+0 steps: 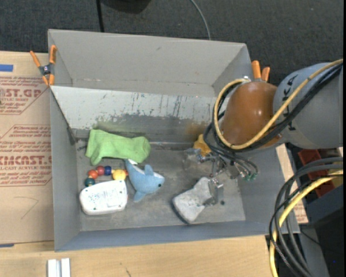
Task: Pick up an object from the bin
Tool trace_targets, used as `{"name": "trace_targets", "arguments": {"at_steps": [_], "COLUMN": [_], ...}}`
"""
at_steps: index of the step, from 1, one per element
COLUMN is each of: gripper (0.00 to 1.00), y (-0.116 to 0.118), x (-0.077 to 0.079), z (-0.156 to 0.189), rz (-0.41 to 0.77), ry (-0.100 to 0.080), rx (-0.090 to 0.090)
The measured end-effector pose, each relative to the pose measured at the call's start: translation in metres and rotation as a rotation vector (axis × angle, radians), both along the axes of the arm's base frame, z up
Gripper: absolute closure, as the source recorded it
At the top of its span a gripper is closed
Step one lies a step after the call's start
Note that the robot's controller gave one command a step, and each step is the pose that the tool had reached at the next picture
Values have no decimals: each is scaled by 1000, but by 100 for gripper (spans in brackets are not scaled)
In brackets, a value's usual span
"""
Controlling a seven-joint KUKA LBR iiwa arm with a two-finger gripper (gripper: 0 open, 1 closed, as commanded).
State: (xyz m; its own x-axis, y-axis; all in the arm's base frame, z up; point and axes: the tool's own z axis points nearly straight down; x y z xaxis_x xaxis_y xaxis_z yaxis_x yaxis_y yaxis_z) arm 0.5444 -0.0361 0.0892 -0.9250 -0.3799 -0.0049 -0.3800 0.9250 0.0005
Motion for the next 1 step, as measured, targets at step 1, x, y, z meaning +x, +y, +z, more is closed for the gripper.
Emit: {"name": "trace_targets", "arguments": {"at_steps": [1], "gripper": [100], "y": [10], "x": [-9], "z": [-13], "rz": [444], "ry": [-2], "rx": [-2]}}
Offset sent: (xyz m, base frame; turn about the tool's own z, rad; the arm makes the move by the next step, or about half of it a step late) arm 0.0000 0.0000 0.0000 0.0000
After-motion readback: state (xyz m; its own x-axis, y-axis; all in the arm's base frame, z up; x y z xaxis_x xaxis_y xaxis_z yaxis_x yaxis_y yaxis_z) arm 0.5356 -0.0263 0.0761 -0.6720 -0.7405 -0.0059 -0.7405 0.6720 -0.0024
